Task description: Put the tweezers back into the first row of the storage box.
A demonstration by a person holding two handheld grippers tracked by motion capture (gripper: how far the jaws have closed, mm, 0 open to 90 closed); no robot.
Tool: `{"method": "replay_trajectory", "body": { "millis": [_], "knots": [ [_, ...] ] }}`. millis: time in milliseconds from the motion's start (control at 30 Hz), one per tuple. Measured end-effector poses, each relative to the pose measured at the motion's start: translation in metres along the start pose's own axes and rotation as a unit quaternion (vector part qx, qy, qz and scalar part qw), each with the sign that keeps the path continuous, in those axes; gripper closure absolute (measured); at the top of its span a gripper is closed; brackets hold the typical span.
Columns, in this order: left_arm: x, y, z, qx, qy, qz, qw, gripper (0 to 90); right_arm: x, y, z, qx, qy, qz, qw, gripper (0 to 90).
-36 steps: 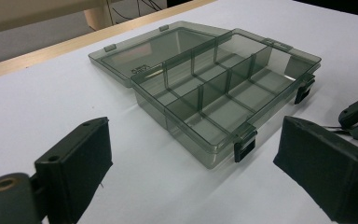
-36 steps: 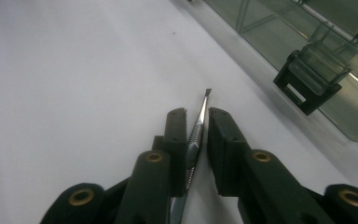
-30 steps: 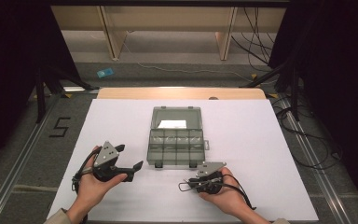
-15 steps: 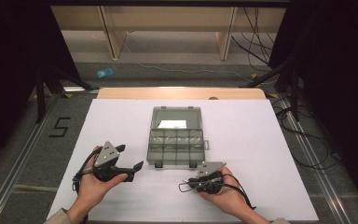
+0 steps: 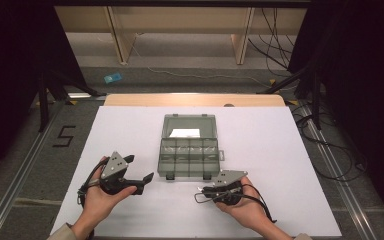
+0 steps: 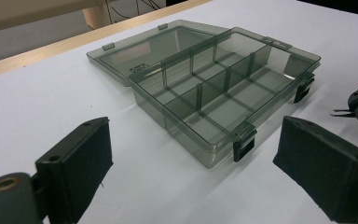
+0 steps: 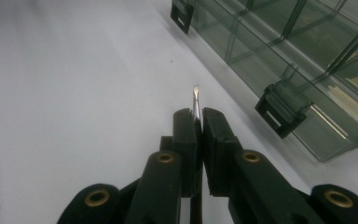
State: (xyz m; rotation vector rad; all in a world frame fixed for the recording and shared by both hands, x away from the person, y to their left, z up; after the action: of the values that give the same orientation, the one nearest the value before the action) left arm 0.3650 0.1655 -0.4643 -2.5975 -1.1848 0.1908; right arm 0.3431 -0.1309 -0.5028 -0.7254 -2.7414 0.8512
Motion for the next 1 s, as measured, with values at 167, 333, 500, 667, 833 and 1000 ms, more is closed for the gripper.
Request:
{"method": "replay_trajectory", "body": {
  "millis": [167, 333, 500, 667, 833, 1000],
  "knots": [
    [0.0, 0.0, 0.0, 0.0, 0.0, -0.001, 1.0, 9.8, -0.001, -0.001, -0.001, -0.003, -0.008, 0.002, 1.0, 85.0],
    [0.0, 0.0, 0.0, 0.0, 0.0, 0.0, 1.0, 9.9, -0.001, -0.003, -0.004, -0.007, -0.005, 0.002, 1.0, 85.0],
    [0.001, 0.0, 0.0, -0.001, 0.001, 0.0, 1.0, 9.9, -0.004, -0.007, -0.007, -0.013, -0.011, 0.001, 0.9999, 85.0],
    [0.0, 0.0, 0.0, 0.0, 0.001, 0.0, 1.0, 9.8, -0.006, -0.01, -0.009, -0.018, -0.015, 0.004, 0.9997, 85.0],
    [0.001, 0.0, 0.0, -0.001, 0.0, 0.001, 1.0, 9.9, -0.008, -0.013, -0.012, -0.025, -0.015, 0.009, 0.9995, 85.0],
    [0.0, 0.001, 0.001, 0.0, -0.004, 0.003, 1.0, 9.9, -0.011, -0.015, -0.014, -0.028, -0.013, 0.011, 0.9995, 85.0]
  ]
}}
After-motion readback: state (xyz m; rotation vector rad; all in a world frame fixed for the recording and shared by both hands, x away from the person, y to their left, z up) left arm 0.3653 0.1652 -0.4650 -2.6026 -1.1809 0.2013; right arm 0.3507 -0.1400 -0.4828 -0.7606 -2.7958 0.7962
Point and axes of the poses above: each handheld gripper's, and its own axes: y roughly forward along the jaws, z roughly out of its underside, x roughly to its left, the point moved 4 cm from there along y, roughly forward along the jaws, and after that the axes turned 8 degrees about -x, right-handed, at the moved point
